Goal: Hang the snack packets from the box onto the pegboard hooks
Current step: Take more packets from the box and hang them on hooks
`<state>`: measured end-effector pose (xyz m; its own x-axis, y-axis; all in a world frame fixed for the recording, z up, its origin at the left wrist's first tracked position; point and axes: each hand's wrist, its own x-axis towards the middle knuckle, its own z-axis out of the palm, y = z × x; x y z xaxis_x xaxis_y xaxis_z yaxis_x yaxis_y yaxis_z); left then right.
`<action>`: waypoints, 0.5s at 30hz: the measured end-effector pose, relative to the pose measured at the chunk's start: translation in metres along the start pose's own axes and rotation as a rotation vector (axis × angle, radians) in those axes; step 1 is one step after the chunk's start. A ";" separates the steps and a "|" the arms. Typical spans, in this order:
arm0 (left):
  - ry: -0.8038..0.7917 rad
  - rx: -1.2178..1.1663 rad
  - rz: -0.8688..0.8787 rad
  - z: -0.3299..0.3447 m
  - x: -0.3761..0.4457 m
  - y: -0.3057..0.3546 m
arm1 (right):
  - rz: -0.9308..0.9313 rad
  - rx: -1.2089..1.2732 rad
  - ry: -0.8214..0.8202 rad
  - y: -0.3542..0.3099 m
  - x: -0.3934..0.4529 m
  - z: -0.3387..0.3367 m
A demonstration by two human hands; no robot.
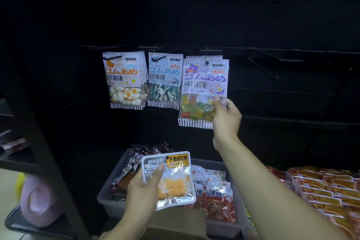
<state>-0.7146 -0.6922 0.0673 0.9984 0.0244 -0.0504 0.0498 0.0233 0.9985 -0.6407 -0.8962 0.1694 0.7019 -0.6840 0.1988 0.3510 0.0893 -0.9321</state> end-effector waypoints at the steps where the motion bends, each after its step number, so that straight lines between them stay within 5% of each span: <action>1: -0.011 0.006 0.002 0.001 0.000 0.000 | 0.025 -0.012 0.022 0.002 0.012 0.008; 9: -0.036 0.008 -0.017 -0.001 0.003 0.001 | 0.214 -0.231 0.036 0.005 0.106 0.022; 15: -0.021 -0.006 -0.025 -0.005 0.006 0.004 | 0.248 -0.343 0.072 0.038 0.095 0.005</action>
<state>-0.7082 -0.6872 0.0705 0.9972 0.0031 -0.0744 0.0742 0.0300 0.9968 -0.5578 -0.9540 0.1539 0.6897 -0.7220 -0.0540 -0.0581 0.0192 -0.9981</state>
